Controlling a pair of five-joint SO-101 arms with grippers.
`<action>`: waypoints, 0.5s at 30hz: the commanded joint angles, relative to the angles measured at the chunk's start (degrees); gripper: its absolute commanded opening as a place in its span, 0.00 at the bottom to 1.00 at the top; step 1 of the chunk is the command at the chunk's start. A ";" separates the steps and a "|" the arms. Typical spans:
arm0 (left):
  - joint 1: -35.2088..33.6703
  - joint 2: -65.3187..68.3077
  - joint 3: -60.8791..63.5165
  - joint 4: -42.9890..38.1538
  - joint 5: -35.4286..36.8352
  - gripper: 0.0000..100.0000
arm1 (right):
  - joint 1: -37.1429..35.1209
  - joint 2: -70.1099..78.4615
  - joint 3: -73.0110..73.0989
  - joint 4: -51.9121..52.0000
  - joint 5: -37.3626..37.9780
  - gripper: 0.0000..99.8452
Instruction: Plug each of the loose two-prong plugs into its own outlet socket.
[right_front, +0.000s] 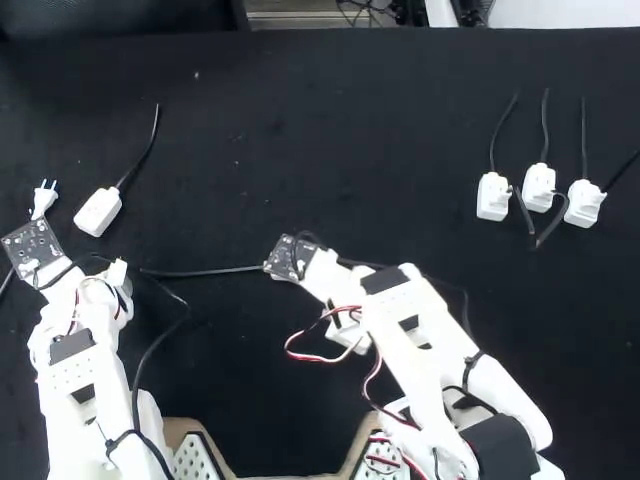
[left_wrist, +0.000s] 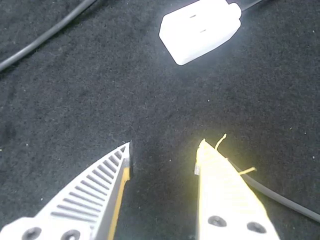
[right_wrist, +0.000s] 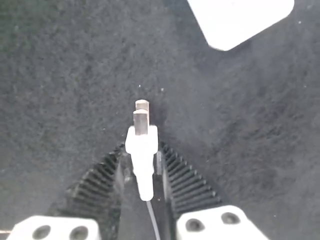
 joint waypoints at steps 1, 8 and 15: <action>1.01 -0.88 -2.33 -1.05 0.09 0.21 | -0.88 -0.04 0.13 -1.41 -0.70 0.02; 1.01 -0.88 -2.33 -1.05 0.09 0.21 | -0.88 -0.04 0.22 -1.49 -0.70 0.01; 1.01 -0.88 -2.33 -1.05 0.09 0.21 | -0.97 -5.49 -8.92 13.80 -4.40 0.01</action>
